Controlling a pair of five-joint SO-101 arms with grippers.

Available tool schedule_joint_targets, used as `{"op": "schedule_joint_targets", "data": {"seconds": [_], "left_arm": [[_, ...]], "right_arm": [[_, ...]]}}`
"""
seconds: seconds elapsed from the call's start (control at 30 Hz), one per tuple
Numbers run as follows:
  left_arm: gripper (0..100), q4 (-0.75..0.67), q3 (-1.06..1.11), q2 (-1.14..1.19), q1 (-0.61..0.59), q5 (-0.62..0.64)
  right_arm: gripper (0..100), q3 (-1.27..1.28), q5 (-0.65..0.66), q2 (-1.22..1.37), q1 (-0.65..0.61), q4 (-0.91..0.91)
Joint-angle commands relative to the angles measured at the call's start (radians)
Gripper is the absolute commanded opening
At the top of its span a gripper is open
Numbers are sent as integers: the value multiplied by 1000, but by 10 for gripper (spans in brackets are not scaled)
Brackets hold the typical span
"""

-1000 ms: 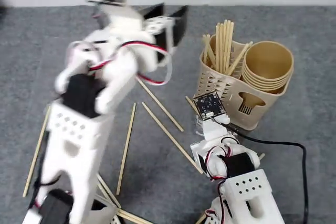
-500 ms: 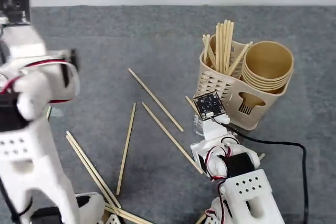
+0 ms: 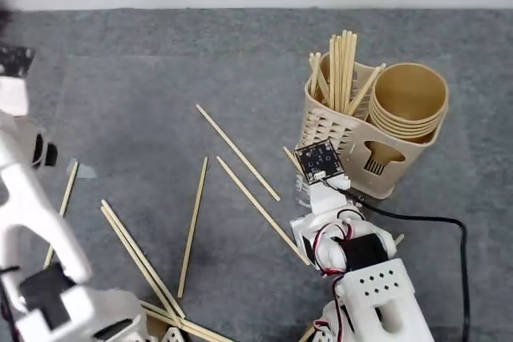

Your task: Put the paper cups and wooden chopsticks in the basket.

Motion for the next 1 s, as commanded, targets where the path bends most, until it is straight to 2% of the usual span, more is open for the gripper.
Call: {"op": "schedule_joint_targets", "data": {"seconds": [0.0,0.37,0.7,0.83,0.97], "left_arm": [[161,-52,-7,94,-51,-95],[161,-189,-15,446,-57,-204],[153,-186,-102,681,-52,-204],[23,-183,-125,740,-35,-204],[13,-78,-139,743,-5,-204]], "right_arm": [[143,2,11,-19,-7,-41],[143,2,11,-19,-7,-42],[143,2,11,-19,-7,-42],[143,2,11,-19,-7,-42],[143,2,11,-19,-7,-42]]}}
